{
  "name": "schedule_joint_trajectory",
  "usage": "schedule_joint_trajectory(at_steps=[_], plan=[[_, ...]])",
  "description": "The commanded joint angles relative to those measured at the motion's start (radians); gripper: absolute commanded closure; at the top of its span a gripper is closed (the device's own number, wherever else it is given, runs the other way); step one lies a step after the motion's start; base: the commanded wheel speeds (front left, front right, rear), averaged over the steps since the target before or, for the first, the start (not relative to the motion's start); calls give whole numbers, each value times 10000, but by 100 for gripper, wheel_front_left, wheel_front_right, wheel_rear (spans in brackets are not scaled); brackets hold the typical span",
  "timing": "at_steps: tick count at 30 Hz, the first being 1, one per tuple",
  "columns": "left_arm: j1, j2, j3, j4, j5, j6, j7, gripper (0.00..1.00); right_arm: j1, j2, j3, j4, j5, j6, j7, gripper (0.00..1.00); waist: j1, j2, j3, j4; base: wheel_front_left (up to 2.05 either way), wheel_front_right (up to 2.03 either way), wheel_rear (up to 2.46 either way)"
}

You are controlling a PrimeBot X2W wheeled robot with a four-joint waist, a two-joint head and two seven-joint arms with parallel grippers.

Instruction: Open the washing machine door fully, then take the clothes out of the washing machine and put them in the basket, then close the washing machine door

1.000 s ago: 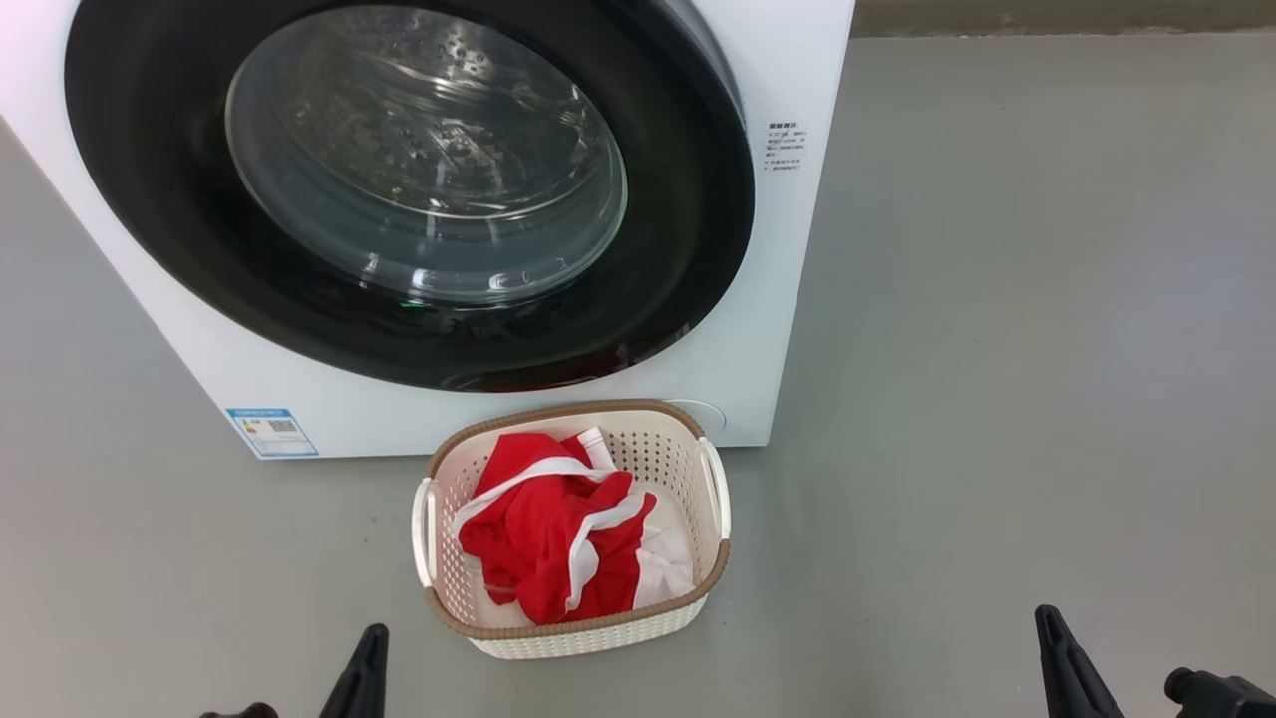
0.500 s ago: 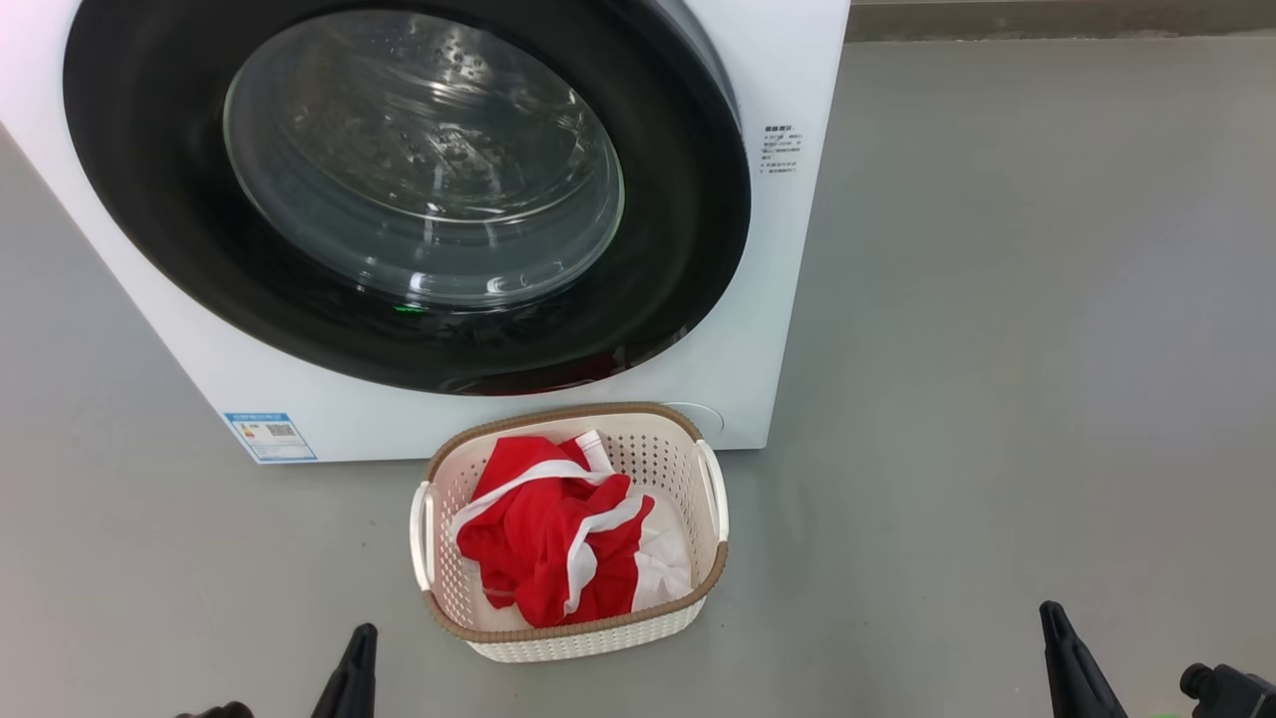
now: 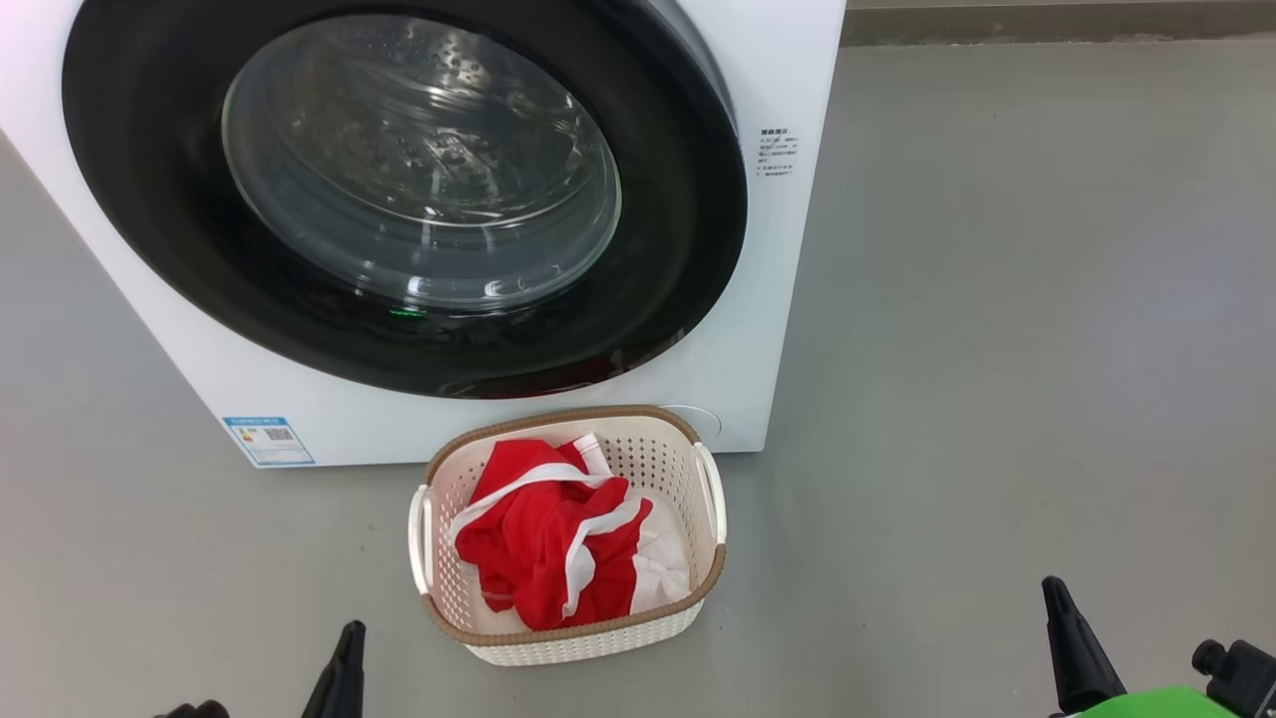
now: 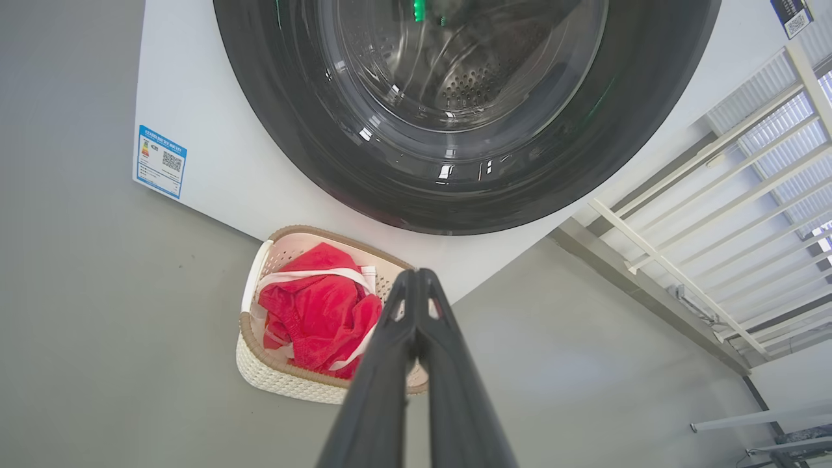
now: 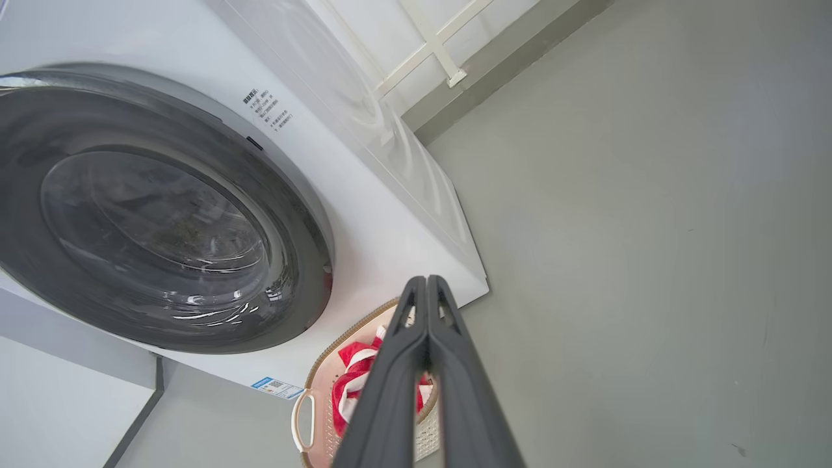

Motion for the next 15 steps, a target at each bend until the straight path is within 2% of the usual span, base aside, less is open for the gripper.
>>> schedule_joint_trajectory(at_steps=[1,15], plan=[[-431,71,222,-233,-263,-25,42,100,-402,-166,3,-283,274,-4,76,100,-1,0,-5,-3,0,0,0],[-598,41,415,-251,-1712,-33,428,100,-683,-209,-25,-326,1613,-5,482,100,-1,0,-52,-40,0,0,0]])
